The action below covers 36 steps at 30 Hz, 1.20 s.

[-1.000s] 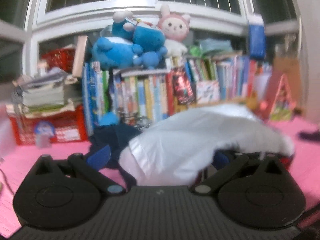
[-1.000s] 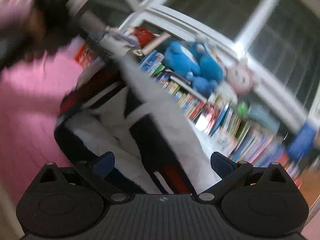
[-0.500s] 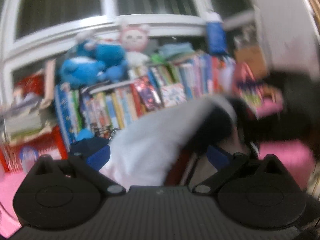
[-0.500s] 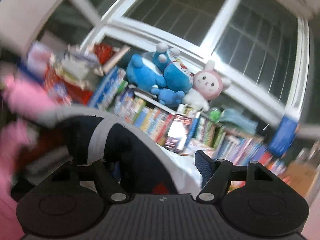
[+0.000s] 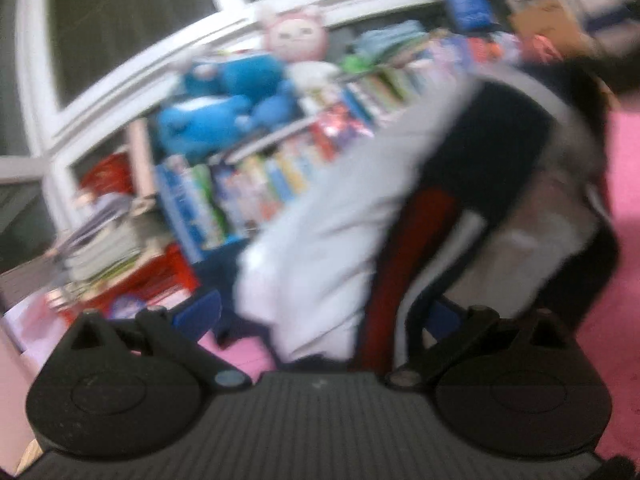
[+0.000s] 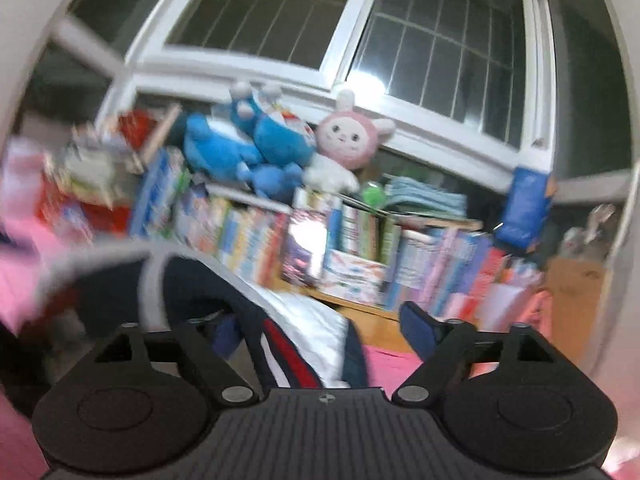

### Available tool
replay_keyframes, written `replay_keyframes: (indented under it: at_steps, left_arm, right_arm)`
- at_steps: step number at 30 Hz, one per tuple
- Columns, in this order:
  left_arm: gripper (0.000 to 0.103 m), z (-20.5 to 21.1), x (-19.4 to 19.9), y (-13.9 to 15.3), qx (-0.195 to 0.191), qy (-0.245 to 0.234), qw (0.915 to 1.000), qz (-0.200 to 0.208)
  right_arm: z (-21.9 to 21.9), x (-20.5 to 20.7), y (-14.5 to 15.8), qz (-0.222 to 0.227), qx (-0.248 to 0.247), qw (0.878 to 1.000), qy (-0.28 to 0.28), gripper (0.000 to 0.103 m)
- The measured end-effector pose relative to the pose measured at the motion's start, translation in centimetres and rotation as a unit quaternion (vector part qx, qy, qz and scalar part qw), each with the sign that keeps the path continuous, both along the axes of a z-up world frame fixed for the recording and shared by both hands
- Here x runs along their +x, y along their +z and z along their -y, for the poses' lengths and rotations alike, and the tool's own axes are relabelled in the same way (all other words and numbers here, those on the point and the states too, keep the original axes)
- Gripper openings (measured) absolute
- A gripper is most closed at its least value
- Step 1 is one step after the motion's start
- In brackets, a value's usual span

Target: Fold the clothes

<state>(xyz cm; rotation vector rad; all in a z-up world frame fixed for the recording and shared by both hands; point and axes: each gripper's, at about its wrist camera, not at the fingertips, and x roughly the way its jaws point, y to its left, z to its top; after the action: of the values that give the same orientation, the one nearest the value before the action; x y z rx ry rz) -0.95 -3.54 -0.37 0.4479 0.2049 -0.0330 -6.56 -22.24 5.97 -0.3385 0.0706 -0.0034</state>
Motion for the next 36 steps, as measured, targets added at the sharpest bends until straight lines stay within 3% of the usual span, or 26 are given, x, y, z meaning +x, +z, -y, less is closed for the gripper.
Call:
replay_keyframes:
  at_steps: [4,8,10,12,15,16,20,21,23,25,27,31,33,35,36]
  left_arm:
    - [0.103,-3.0,-0.6,1.7,-0.013,0.061,0.9976,0.03]
    - [0.103,-5.0,-1.1,2.6,-0.038,0.068,0.9967,0.024]
    - [0.103,-5.0,-1.8,2.6,-0.021,0.064,0.9975,0.022]
    - [0.103,-5.0,-2.9,2.8,-0.008,0.048,0.9986,0.019]
    - [0.103,-5.6,-4.5,3.4,-0.004,0.012,0.9999,0.003]
    - [0.103,-5.7,-4.7,3.1,-0.007,0.002,0.9999,-0.01]
    - [0.103,-6.3,-4.5,1.4,-0.043,-0.027,0.9963,-0.07]
    - [0.103,-6.5,-4.3,0.9,-0.055,-0.033,0.9942,-0.086]
    - [0.103,-6.6,-3.7,0.5,-0.087,-0.035,0.9901,-0.105]
    - [0.103,-6.7,-3.0,-0.1,-0.123,-0.032,0.9843,-0.122]
    - [0.103,-6.6,-2.3,-0.9,-0.14,-0.021,0.9809,-0.134]
    - [0.103,-5.4,-2.4,-1.8,-0.11,-0.009,0.9856,-0.128]
    - [0.103,-5.3,-2.6,-1.8,-0.06,0.033,0.9932,-0.094]
    - [0.103,-6.4,-2.4,-0.6,-0.016,0.064,0.9962,-0.057]
    - [0.103,-7.1,-2.4,0.3,-0.023,0.065,0.9966,-0.044]
  right_arm:
    - [-0.3,0.6,-4.2,-0.012,-0.1,0.994,-0.051,0.086]
    - [0.5,1.1,-6.6,-0.046,-0.107,0.991,-0.069,0.087]
    - [1.4,1.0,-5.8,-0.058,-0.063,0.994,-0.068,0.082]
    - [2.8,0.0,-3.8,-0.061,0.009,0.996,-0.062,0.069]
    - [5.5,-2.9,-0.9,-0.039,0.084,0.993,-0.07,0.066]
    - [6.1,-3.7,-0.5,-0.037,0.085,0.993,-0.076,0.066]
    - [6.5,-4.2,-3.6,-0.105,0.04,0.988,-0.105,0.065]
    - [6.3,-3.9,-4.8,-0.128,0.031,0.985,-0.109,0.055]
    - [5.5,-3.3,-6.4,-0.163,0.055,0.98,-0.095,0.042]
    - [4.3,-2.5,-7.2,-0.175,0.073,0.98,-0.061,0.042]
    - [2.7,-1.7,-7.8,-0.169,0.058,0.983,-0.048,0.042]
    - [0.1,-0.3,-9.5,-0.142,-0.031,0.987,-0.068,0.045]
    - [0.2,0.5,-10.1,-0.128,-0.071,0.985,-0.096,0.045]
    - [1.9,0.4,-9.7,-0.11,-0.078,0.98,-0.144,0.048]
    - [3.2,-0.3,-8.6,-0.11,-0.033,0.985,-0.131,0.05]
